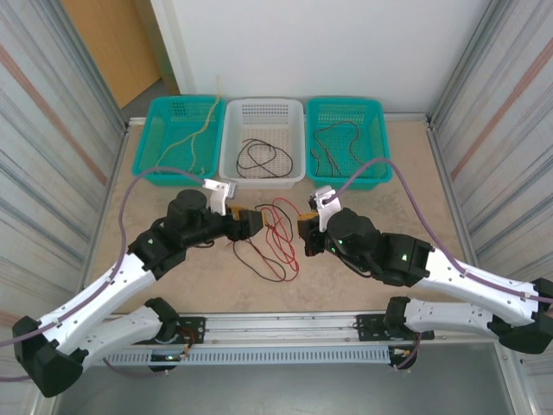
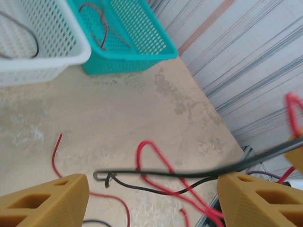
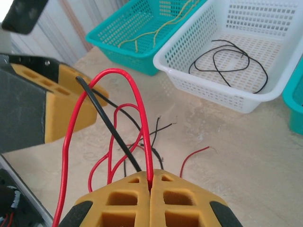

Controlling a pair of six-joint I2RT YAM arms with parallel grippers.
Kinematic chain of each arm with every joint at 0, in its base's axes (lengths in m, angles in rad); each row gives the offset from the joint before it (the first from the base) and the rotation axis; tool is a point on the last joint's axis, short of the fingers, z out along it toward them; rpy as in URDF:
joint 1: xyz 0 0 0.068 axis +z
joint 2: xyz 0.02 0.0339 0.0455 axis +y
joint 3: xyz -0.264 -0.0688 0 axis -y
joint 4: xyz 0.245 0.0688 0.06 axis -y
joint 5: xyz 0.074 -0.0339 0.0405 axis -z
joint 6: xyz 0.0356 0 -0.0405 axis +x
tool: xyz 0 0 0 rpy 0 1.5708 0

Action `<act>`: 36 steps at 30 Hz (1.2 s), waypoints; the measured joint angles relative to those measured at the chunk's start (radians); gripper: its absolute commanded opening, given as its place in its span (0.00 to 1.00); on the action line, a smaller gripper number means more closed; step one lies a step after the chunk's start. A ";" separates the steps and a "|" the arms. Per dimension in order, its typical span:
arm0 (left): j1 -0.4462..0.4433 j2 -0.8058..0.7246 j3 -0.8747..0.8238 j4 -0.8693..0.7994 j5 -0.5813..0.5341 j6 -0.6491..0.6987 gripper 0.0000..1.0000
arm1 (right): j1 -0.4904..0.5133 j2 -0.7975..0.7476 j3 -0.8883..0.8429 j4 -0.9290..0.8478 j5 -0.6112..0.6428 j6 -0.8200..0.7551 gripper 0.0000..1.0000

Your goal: Untangle the cables

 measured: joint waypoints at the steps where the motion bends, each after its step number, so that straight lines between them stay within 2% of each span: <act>1: -0.005 0.002 0.010 0.008 0.000 0.018 0.72 | 0.000 0.000 0.000 0.000 -0.006 0.000 0.00; 5: -0.029 0.003 0.031 0.031 0.001 0.082 0.60 | 0.001 0.000 0.000 0.002 -0.019 0.000 0.00; 7: -0.031 0.010 0.033 0.041 0.001 0.100 0.51 | 0.004 0.000 0.000 0.006 -0.026 0.000 0.00; 15: -0.031 0.022 0.032 0.052 -0.030 0.146 0.01 | 0.004 -0.035 0.000 0.005 -0.017 0.000 0.00; 22: -0.031 -0.053 0.032 -0.022 -0.144 0.139 0.00 | -0.024 -0.039 0.000 -0.064 0.126 0.034 0.00; 27: -0.010 -0.089 0.024 -0.125 -0.223 0.109 0.00 | -0.122 -0.104 -0.015 -0.127 0.195 0.100 0.00; 32: 0.050 -0.079 -0.060 -0.169 -0.219 0.045 0.00 | -0.261 -0.256 -0.039 -0.155 0.172 0.136 0.00; 36: 0.054 -0.021 -0.108 -0.180 -0.188 0.011 0.00 | -0.312 -0.298 -0.037 -0.151 0.110 0.137 0.00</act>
